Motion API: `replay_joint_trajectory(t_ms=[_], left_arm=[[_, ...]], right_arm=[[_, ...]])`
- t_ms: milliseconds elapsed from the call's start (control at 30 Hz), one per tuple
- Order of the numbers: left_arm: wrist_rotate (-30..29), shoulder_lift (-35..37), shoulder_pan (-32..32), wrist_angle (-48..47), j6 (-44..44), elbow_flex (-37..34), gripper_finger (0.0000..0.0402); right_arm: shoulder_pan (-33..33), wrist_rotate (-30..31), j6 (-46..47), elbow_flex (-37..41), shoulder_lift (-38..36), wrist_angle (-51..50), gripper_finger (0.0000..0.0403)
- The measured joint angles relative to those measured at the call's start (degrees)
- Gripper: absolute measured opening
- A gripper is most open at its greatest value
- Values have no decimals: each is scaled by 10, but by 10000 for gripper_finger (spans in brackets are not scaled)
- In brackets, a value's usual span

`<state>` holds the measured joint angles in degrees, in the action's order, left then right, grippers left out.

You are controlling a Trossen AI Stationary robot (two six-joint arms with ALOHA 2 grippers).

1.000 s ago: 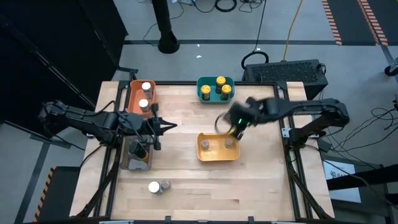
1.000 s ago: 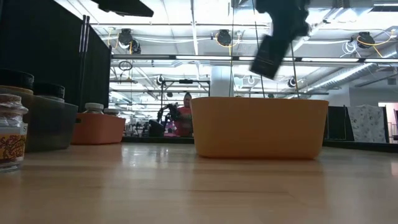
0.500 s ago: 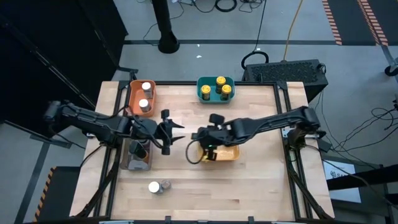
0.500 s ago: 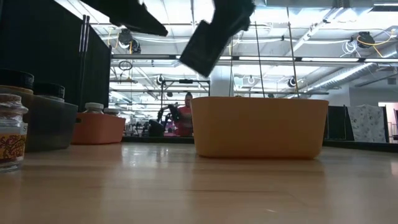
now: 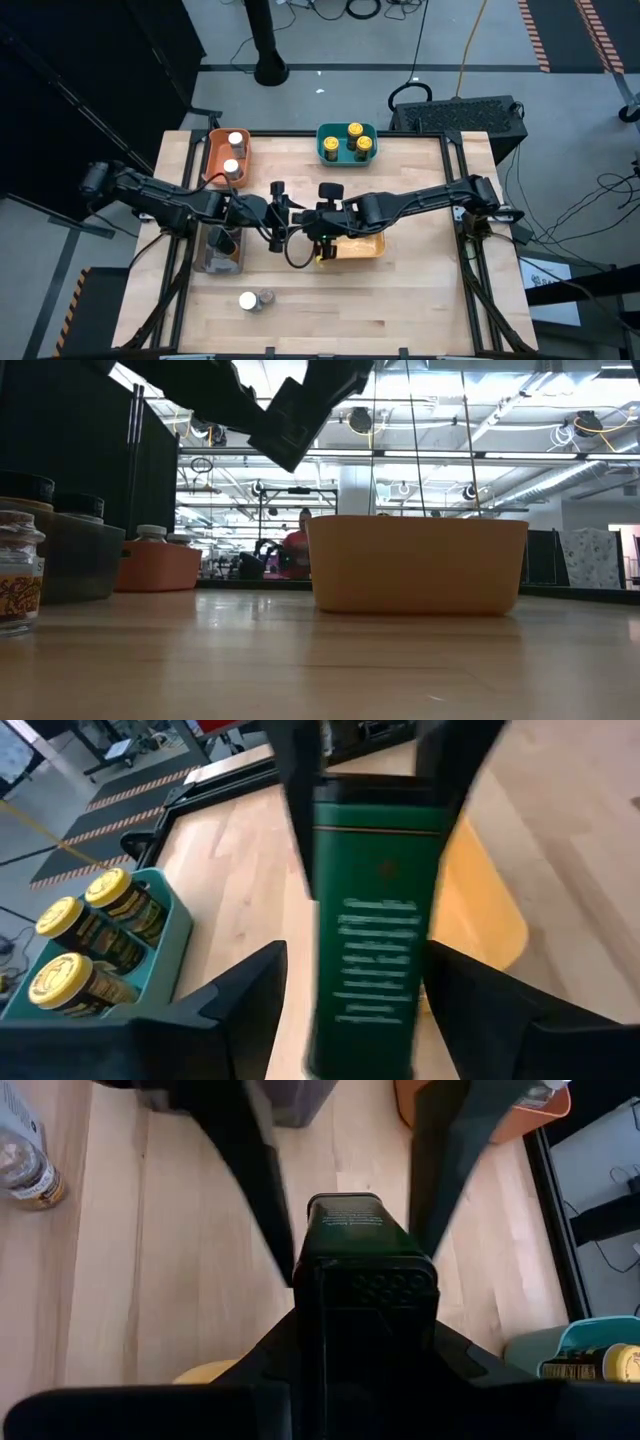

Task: Sort spices by type
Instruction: Put the black seasoning can into the black bin

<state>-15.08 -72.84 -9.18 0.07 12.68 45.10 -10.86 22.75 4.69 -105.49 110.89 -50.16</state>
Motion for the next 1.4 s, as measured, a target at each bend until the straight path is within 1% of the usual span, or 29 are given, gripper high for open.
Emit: replay_joint_trajectory(t_ms=[67,133,233,267,300,467,567,633,700,800,867,933,1000,1067,1133,1200,1267,1400], left_arm=[[0,-3,3,7,4,0,229],[0,-6,3,13,18,0,206],[1,-7,2,19,34,0,146],[2,-7,2,19,37,0,125],[3,-7,2,19,38,0,116],[-1,-7,2,20,42,0,116],[-2,-7,2,25,40,0,116],[-2,-3,2,32,27,-1,116],[-1,6,-1,62,15,-13,116],[0,37,-15,147,13,-56,116],[4,65,-25,198,13,-86,116],[3,93,-33,236,14,-112,116],[8,110,-41,290,25,-133,116],[36,122,-46,334,40,-145,116],[71,123,-46,372,45,-146,116],[95,122,-46,392,47,-146,116],[110,118,-45,401,54,-146,116],[111,115,-43,399,61,-147,116]], right_arm=[[-1,0,-2,0,0,-3,97],[-2,0,-8,0,0,-3,97],[-3,2,-9,0,0,-1,97],[-3,1,-11,0,0,-2,101],[-3,2,-11,0,0,-3,114],[-6,-4,1,0,-16,0,223],[-7,-3,10,0,-39,-2,269],[-10,5,10,0,-57,-9,286],[-15,24,13,7,-78,-14,293],[-25,51,21,52,-122,10,291],[-34,67,27,109,-158,57,286],[-45,85,31,183,-198,139,282],[-52,97,20,268,-234,259,280],[-57,95,-11,347,-257,400,280],[-58,75,-39,411,-263,520,279],[-55,56,-61,453,-262,606,279],[-52,45,-76,474,-257,669,279],[-47,10,-100,478,-247,717,279]])
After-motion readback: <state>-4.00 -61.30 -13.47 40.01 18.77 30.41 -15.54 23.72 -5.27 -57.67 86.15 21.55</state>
